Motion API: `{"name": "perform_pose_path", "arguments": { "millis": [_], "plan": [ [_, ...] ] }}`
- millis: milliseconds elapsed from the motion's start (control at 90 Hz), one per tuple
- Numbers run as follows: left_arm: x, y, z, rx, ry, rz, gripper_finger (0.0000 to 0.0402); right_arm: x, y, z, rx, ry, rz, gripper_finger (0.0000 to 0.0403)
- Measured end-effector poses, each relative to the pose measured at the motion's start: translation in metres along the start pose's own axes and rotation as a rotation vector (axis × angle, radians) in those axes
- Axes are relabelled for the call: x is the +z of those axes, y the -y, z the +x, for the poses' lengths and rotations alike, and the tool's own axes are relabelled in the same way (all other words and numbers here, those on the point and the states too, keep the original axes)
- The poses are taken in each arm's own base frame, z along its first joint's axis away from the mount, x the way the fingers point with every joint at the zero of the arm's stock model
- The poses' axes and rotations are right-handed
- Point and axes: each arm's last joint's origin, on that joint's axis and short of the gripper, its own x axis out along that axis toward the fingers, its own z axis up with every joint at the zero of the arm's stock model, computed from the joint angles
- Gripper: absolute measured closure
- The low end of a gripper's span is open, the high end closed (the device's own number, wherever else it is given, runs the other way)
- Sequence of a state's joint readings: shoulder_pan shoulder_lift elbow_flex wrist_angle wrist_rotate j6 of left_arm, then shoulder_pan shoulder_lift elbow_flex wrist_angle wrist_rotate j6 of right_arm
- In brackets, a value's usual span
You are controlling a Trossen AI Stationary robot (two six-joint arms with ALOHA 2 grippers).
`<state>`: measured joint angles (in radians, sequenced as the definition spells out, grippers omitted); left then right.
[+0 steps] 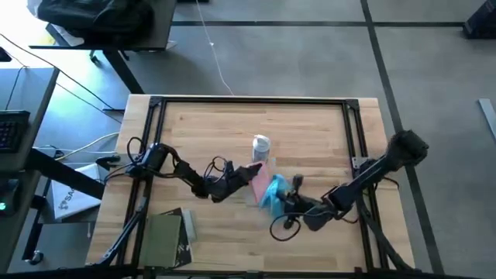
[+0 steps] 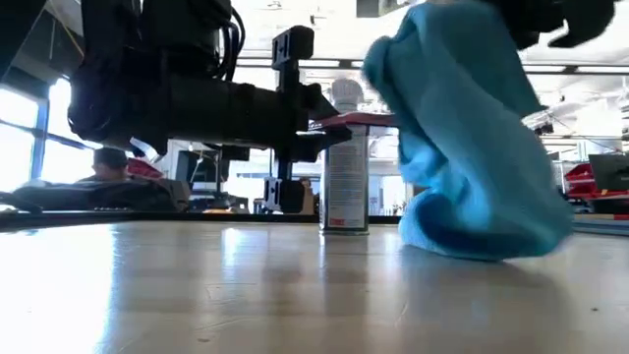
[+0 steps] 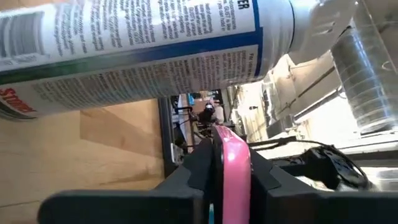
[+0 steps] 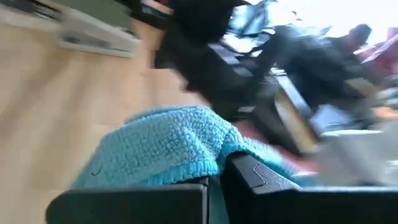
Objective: Apply microfiber cloth
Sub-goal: Wipe the pink cellphone with a blue microfiber cloth
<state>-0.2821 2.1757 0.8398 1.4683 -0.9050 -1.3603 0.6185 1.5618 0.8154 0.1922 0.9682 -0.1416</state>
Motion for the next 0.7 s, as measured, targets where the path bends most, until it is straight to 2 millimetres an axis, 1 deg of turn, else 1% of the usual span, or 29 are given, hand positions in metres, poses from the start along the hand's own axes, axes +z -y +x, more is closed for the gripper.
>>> {"name": "perform_pose_path", "arguments": {
  "millis": [100,178,256,344,467,578,700],
  "plan": [
    [-0.001,0.0,0.0,-0.003,-0.011,-0.001,0.0376,0.004,0.017,0.003,-0.095,-0.016,-0.049,0.0403],
    [-0.003,0.002,0.001,-0.009,-0.017,-0.006,0.0376,0.003,0.025,0.012,-0.127,-0.034,-0.065,0.0403],
    [-0.005,0.005,0.003,-0.023,-0.045,-0.016,0.0376,-0.002,0.029,0.025,-0.107,-0.06,-0.102,0.0403],
    [-0.008,0.008,0.005,-0.041,-0.086,-0.025,0.0376,-0.008,0.029,0.038,-0.055,-0.078,-0.147,0.0403],
    [-0.01,0.008,0.006,-0.049,-0.125,-0.024,0.0376,-0.012,0.026,0.048,-0.019,-0.074,-0.226,0.0403],
    [-0.01,0.007,0.006,-0.046,-0.147,-0.05,0.0376,-0.012,0.02,0.052,0.018,-0.041,-0.298,0.0403],
    [-0.009,0.006,0.009,-0.052,-0.201,-0.068,0.0376,-0.012,0.01,0.048,0.055,-0.015,-0.364,0.0403]
  ]
}}
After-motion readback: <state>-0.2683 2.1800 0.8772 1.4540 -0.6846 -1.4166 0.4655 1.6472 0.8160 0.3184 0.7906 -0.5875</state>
